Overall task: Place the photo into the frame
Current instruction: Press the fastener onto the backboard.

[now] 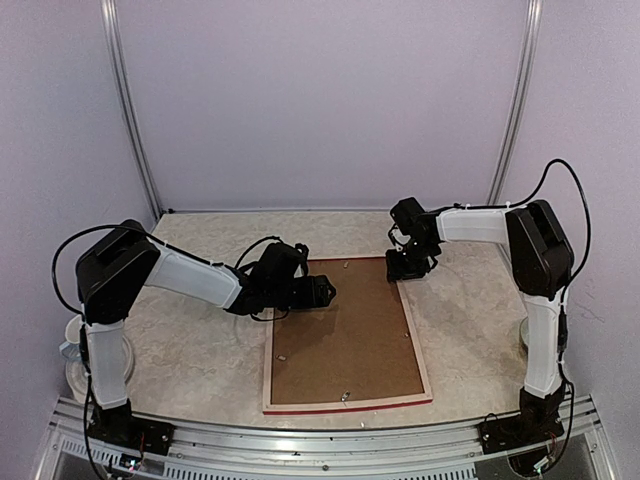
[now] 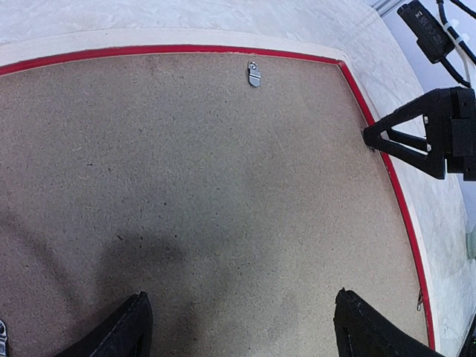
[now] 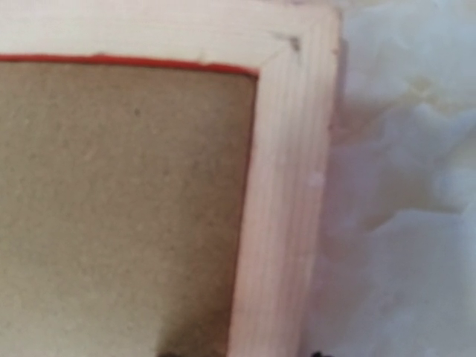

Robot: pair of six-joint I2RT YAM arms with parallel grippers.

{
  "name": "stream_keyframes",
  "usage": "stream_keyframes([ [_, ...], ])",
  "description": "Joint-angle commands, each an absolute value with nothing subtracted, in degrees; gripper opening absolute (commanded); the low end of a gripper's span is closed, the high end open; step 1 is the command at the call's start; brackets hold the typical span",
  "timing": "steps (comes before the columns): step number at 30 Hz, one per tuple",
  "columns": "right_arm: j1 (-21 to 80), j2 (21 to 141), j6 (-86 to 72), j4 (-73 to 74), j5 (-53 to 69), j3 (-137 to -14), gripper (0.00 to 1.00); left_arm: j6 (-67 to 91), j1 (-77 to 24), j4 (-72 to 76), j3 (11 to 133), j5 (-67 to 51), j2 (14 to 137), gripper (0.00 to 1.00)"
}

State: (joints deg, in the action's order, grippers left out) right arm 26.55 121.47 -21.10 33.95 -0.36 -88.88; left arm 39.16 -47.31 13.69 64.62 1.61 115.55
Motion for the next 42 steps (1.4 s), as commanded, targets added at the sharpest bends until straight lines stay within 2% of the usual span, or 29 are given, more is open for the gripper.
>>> stream_keyframes([
  [1,25.8,121.2,-22.4,37.0,-3.4,-88.3,0.41,39.6,-47.4,10.4,63.1,1.4,115.2,0.84],
  [7,25.8,121.1,-22.4,37.2,-3.6,-88.6,0.4,39.6,-47.4,10.4,63.0,1.4,115.1,0.84],
  [13,25.8,120.9,-22.3,37.2,-3.7,-88.5,0.35,39.6,-47.4,10.5,62.9,1.5,115.0,0.84],
  [22,25.8,120.2,-22.3,37.5,-3.7,-88.8,0.34,39.8,-47.4,10.5,62.8,1.4,115.1,0.84],
  [24,25.8,120.1,-22.2,37.6,-3.4,-89.4,0.41,39.8,-47.4,10.5,62.9,1.4,115.1,0.84],
  [27,25.8,119.6,-22.5,38.1,-3.5,-90.2,0.66,39.8,-47.4,10.6,62.9,1.4,115.1,0.84],
  [29,25.8,118.9,-22.7,38.7,-4.2,-91.0,0.73,39.8,-47.4,10.5,62.8,1.4,115.0,0.84],
  [32,25.8,118.1,-22.8,39.3,-4.8,-91.9,0.73,39.8,-47.4,10.5,62.8,1.5,114.9,0.84],
  [42,25.4,118.4,-23.4,40.0,-5.1,-93.5,0.64,40.0,-47.4,11.1,62.5,1.2,115.0,0.84],
])
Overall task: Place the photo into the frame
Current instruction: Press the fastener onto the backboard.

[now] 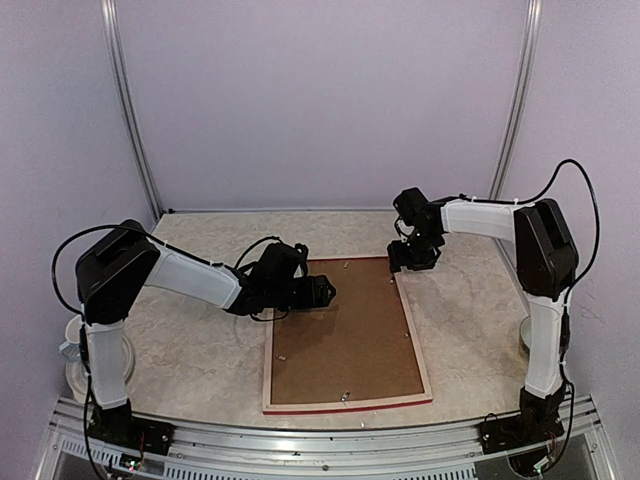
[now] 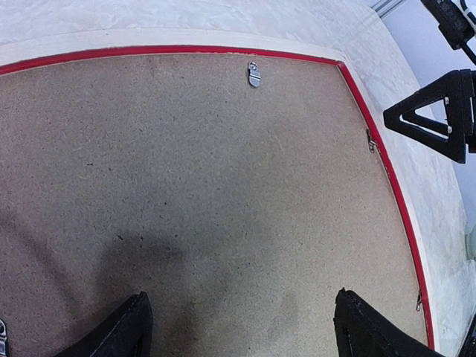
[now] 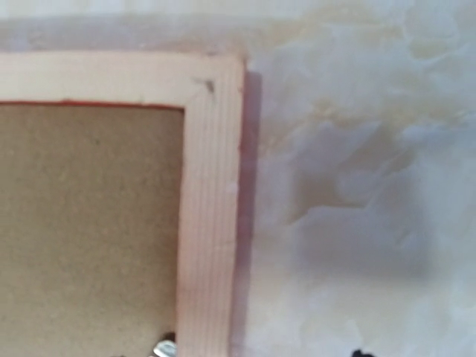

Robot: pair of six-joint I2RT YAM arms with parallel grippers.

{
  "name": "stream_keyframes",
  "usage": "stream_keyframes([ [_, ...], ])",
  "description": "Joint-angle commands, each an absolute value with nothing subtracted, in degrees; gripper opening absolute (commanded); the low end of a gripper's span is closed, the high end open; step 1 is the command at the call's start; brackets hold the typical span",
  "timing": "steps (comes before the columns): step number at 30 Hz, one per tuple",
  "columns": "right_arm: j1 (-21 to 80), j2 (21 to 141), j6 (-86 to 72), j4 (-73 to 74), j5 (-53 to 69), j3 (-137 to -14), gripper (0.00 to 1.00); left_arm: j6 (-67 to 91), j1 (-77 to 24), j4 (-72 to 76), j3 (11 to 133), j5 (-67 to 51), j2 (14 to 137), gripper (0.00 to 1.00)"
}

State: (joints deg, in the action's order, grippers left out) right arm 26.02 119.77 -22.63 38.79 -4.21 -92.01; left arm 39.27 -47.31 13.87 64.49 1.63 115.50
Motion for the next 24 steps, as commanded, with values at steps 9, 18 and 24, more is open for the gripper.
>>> stream_keyframes([
  [9,25.4,121.6,-22.6,40.5,-4.6,-93.6,0.63,39.9,-47.4,11.1,62.2,1.3,114.9,0.84],
  [18,25.5,124.3,-21.7,39.7,-3.6,-92.1,0.62,40.2,-47.4,11.3,62.6,0.8,115.4,0.84],
  [24,25.6,125.3,-21.3,40.4,-5.6,-92.1,0.58,40.1,-47.4,11.0,63.0,0.8,115.3,0.84],
])
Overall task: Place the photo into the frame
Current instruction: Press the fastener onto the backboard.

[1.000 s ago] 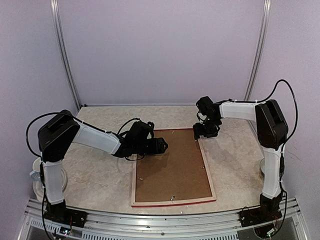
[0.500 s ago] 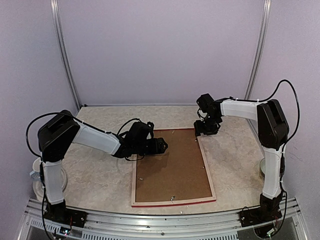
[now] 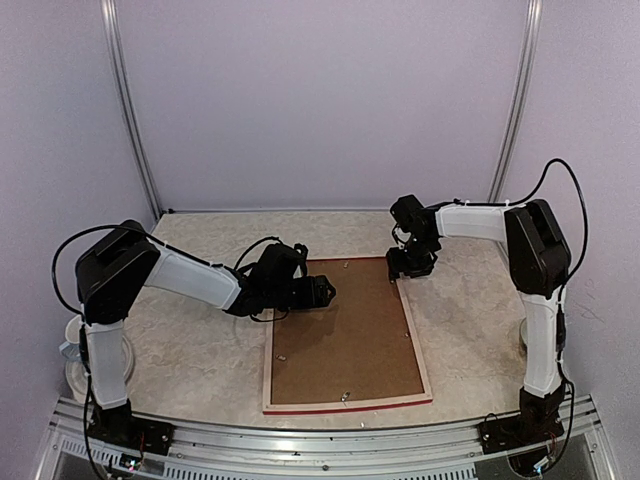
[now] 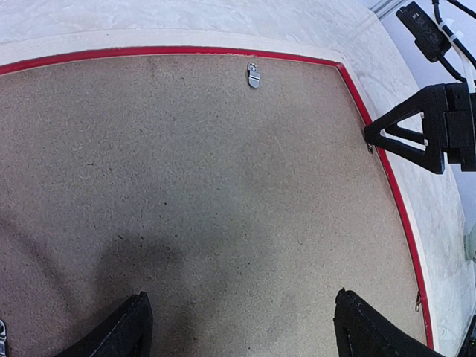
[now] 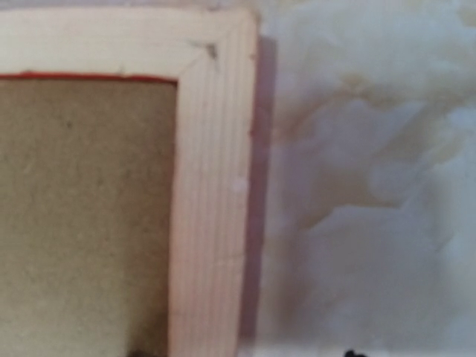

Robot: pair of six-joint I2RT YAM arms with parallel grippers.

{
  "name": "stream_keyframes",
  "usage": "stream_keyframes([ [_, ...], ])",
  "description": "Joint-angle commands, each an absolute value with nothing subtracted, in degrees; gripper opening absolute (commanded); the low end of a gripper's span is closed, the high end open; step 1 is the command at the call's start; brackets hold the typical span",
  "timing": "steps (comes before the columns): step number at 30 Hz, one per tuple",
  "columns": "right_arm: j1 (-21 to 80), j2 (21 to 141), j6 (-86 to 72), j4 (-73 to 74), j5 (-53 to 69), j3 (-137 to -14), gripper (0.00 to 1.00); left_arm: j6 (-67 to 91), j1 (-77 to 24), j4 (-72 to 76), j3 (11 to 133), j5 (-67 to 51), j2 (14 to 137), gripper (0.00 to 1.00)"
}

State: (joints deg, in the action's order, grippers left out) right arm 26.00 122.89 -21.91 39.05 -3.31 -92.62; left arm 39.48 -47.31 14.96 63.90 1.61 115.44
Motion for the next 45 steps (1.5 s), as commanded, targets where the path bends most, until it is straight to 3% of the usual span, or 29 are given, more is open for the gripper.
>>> stream_keyframes([
  [1,25.6,125.2,-21.4,40.4,-5.8,-92.0,0.57,40.0,-47.3,10.9,63.1,0.9,115.3,0.84],
  [28,25.6,123.0,-21.4,40.7,-5.0,-90.9,0.29,39.9,-47.3,10.2,63.6,1.3,115.4,0.84],
  [38,25.8,121.4,-21.8,40.5,-3.5,-90.1,0.13,40.3,-47.3,10.5,62.8,2.1,115.2,0.84],
  [40,25.8,121.1,-21.7,40.3,-2.1,-90.7,0.18,40.3,-47.3,10.4,62.7,2.1,115.1,0.84],
  [45,25.7,120.8,-23.2,41.2,-1.0,-93.2,0.48,40.5,-47.3,10.6,62.5,2.4,114.9,0.84],
])
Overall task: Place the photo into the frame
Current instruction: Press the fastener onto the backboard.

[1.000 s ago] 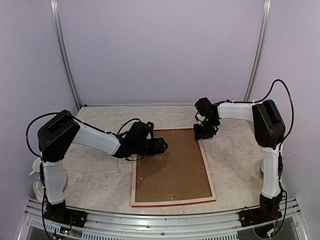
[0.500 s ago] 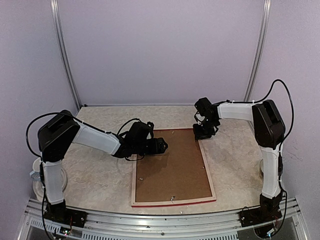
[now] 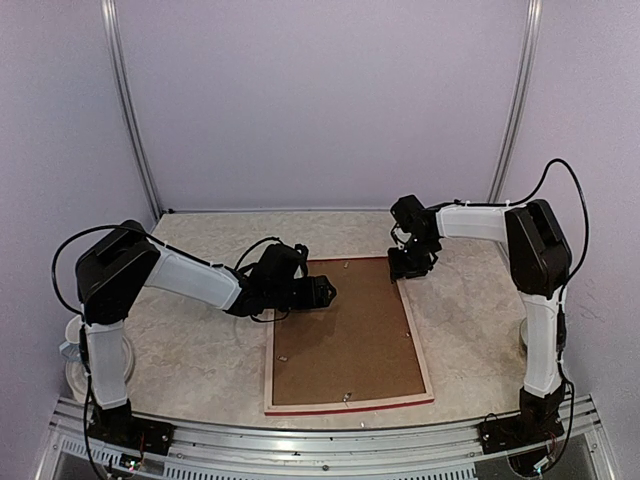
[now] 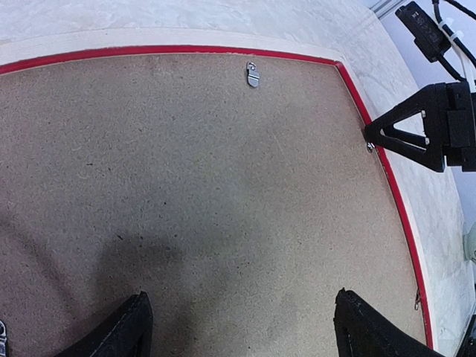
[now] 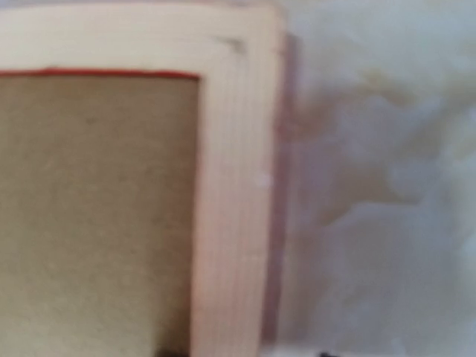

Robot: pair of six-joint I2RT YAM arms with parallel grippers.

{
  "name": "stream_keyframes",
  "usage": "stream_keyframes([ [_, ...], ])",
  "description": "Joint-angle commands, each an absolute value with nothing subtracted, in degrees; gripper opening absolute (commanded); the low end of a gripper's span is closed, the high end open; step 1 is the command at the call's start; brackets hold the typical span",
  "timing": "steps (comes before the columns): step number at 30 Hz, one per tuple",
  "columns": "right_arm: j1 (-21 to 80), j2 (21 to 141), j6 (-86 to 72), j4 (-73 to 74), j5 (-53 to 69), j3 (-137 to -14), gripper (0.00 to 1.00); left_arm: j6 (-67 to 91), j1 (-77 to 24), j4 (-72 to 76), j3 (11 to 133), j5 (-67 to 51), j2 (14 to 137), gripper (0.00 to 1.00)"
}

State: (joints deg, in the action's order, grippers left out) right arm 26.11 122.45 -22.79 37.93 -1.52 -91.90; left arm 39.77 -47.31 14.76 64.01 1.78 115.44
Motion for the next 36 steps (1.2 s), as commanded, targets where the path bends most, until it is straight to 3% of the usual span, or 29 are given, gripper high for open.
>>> stream_keyframes([
  [1,25.8,120.5,-23.7,41.1,-0.6,-93.5,0.51,40.5,-47.3,10.7,62.5,2.4,114.9,0.84],
  [8,25.8,120.6,-26.3,40.7,1.0,-96.2,0.52,40.9,-47.4,11.2,62.2,2.1,115.0,0.84],
  [23,26.4,121.5,-25.5,40.2,-1.2,-92.1,0.35,40.9,-47.1,11.9,61.3,1.9,114.7,0.84],
  [25,26.7,121.0,-25.1,40.3,-0.9,-91.9,0.4,40.9,-47.1,11.9,61.3,1.9,114.7,0.84],
  [30,27.3,114.8,-25.4,38.8,-0.5,-86.7,0.66,40.8,-47.0,11.8,60.9,2.3,114.1,0.84],
  [36,28.9,105.8,-27.1,35.1,-0.1,-75.0,0.69,41.0,-47.2,12.5,61.0,1.9,113.5,0.84],
])
